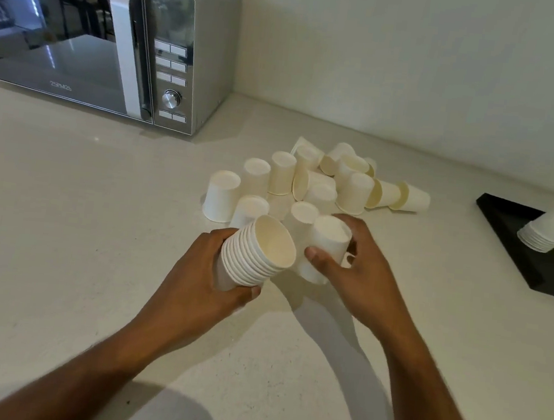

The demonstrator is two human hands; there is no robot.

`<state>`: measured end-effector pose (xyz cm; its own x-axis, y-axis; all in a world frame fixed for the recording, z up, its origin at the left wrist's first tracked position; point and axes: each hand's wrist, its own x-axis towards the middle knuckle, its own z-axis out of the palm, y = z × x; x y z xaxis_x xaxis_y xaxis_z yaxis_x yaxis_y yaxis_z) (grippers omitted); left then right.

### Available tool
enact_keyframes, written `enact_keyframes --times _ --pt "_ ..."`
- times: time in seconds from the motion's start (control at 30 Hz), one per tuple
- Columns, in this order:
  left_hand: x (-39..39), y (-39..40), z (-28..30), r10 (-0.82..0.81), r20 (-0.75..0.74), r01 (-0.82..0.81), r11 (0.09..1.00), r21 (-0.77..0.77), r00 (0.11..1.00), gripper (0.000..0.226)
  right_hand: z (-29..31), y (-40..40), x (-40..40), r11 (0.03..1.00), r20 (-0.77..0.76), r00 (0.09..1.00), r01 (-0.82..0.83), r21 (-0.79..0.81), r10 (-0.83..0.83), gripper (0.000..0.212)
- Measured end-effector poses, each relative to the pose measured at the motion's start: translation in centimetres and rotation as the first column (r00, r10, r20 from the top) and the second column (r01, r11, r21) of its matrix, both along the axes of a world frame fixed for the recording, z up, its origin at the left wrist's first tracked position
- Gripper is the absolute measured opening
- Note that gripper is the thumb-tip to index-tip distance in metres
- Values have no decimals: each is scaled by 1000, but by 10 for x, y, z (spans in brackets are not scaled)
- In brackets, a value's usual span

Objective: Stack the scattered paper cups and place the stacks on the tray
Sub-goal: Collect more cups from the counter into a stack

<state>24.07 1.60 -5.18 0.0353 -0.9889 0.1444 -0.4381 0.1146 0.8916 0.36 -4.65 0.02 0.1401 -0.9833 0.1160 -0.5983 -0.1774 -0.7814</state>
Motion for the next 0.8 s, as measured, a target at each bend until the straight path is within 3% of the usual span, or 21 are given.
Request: enact_keyframes --times 0.07,0.2,0.3,0.5,0.67,0.8 --pt "-8 -5 8 -46 42 45 999 4 998 76 17 3 -10 998 -6 999 -52 -29 52 67" --pt "-32 -18 24 -78 148 83 996 -31 986 48 41 8 -27 993 -227 969 -109 -54 94 79" --pt "-44 -25 26 -152 147 160 986 -39 977 55 52 11 -40 991 -302 952 -86 -98 53 81" --pt "-73 -39 33 -201 140 213 974 -82 970 61 59 15 -60 952 -427 901 -194 -239 77 59" --pt "-91 -60 14 -222 77 221 975 25 972 81 61 15 -67 939 -408 899 -268 -215 163 51" --pt "-115 -69 21 -232 32 231 972 45 972 68 63 13 -74 923 -341 910 -319 -215 236 47"
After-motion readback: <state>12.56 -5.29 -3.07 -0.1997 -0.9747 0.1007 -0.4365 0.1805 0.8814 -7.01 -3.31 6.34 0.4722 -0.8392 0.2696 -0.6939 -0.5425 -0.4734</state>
